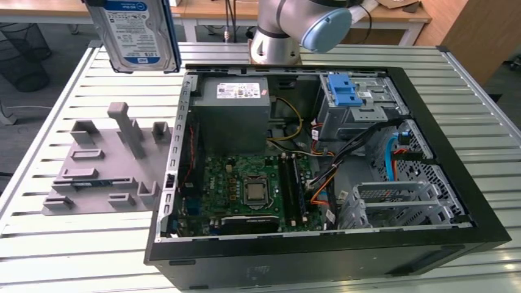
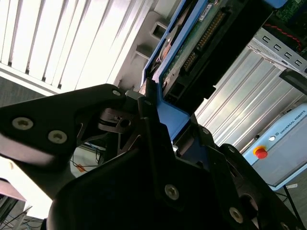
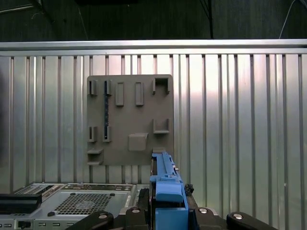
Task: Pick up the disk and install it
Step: 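Pick up the disk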
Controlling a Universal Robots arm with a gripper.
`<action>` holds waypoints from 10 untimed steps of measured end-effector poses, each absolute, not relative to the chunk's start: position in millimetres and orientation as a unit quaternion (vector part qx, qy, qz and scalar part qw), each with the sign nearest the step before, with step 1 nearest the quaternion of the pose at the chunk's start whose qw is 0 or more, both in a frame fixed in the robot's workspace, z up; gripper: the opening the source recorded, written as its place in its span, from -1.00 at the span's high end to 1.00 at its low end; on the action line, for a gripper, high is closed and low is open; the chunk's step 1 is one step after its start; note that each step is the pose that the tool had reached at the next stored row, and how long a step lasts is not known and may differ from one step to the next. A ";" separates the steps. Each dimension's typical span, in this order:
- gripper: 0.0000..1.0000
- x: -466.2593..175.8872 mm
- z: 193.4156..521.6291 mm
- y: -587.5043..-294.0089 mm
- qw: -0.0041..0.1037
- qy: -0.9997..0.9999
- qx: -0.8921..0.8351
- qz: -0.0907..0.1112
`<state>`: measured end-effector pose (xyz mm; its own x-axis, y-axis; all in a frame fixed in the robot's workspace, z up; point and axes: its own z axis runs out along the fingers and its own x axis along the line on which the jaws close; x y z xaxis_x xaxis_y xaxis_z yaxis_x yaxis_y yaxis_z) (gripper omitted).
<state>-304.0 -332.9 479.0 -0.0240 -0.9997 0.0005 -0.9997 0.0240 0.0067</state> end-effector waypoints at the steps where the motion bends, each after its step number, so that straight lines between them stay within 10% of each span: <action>1: 0.27 -303.6 479.0 -332.9 0.003 -0.716 0.699 -0.002; 10: 0.27 -301.6 479.0 -332.9 0.003 -0.716 0.699 -0.002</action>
